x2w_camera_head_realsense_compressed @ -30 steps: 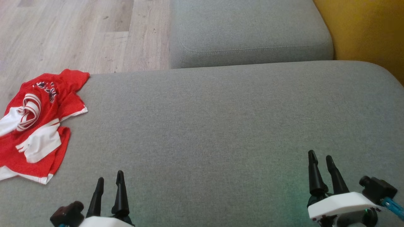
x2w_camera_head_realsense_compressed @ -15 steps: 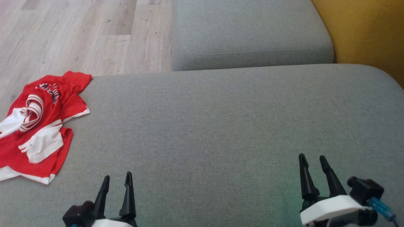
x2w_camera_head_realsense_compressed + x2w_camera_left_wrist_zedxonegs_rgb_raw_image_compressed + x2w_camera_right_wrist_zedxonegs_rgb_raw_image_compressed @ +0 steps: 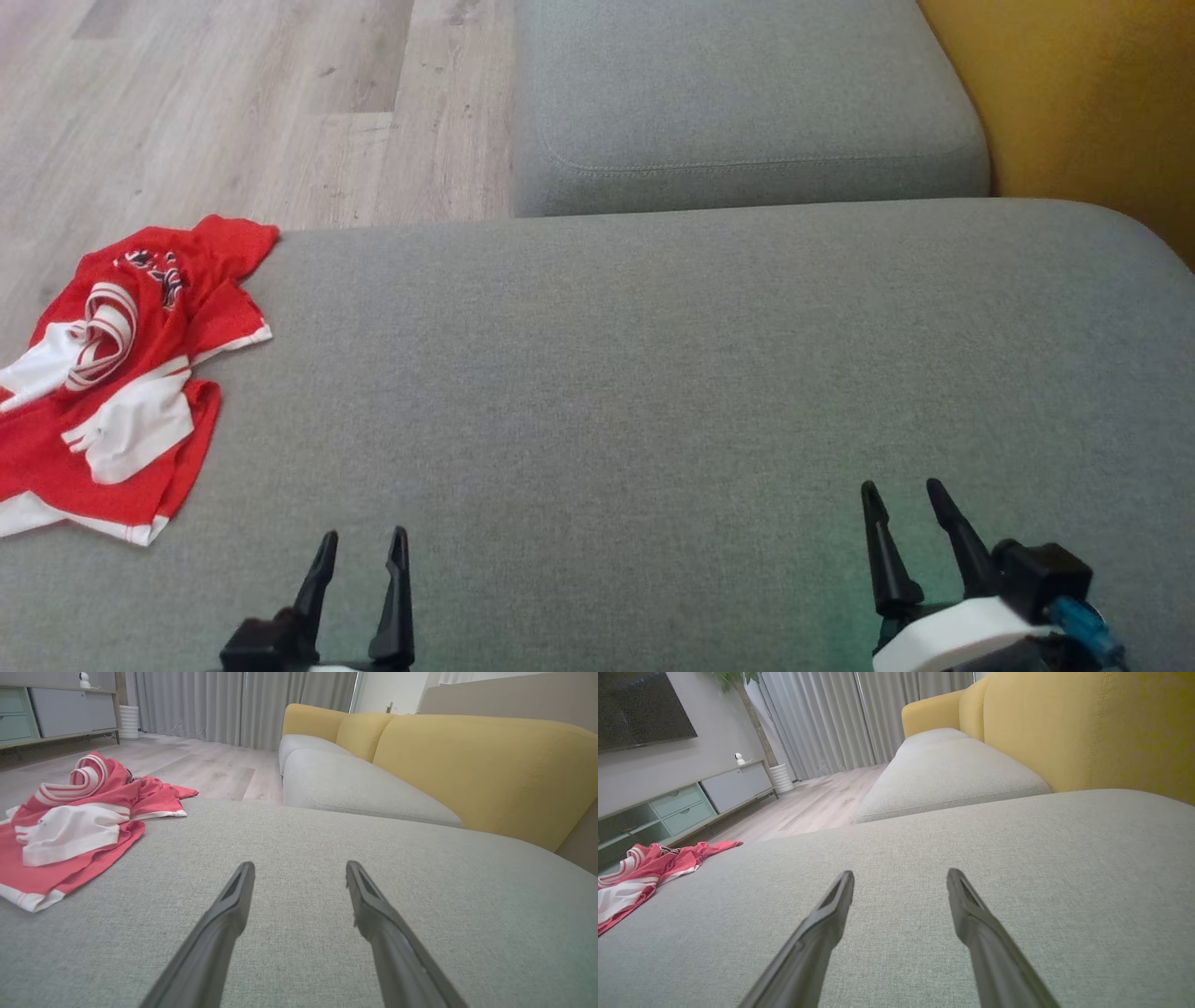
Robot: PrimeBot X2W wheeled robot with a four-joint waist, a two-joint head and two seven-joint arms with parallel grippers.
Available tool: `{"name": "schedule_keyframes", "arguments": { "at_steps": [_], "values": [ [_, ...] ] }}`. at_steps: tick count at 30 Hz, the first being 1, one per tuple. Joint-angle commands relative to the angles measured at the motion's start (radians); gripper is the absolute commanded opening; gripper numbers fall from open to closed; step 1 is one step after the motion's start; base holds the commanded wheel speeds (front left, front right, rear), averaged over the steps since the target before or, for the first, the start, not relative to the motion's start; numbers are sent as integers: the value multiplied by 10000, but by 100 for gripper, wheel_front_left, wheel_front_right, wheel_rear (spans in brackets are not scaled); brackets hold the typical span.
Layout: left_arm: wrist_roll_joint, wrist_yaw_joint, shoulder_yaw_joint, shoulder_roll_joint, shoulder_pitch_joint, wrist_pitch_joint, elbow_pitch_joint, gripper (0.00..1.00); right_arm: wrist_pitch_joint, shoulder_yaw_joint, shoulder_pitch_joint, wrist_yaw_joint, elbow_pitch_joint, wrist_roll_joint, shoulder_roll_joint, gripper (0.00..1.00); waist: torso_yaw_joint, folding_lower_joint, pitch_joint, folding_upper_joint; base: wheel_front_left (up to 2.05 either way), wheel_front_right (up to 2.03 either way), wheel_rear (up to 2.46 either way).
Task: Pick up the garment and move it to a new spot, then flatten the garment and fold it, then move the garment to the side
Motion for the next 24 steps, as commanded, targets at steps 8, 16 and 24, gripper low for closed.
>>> {"name": "schedule_keyframes", "arguments": {
  "at_steps": [8,16,24],
  "values": [
    [912,215,103,83,-281,-123,-142,100,-417,386,-613,75,-209,-1166,-98,100,36,0,-100,0,0,0,0],
    [1116,301,33,105,-259,-58,-186,100,-500,410,-665,77,-203,-1468,-101,100,37,0,-139,0,0,0,0],
    [980,387,24,155,-233,88,-247,100,-500,359,-679,77,-196,-1459,-101,100,35,0,-144,0,0,0,0]
  ]
}}
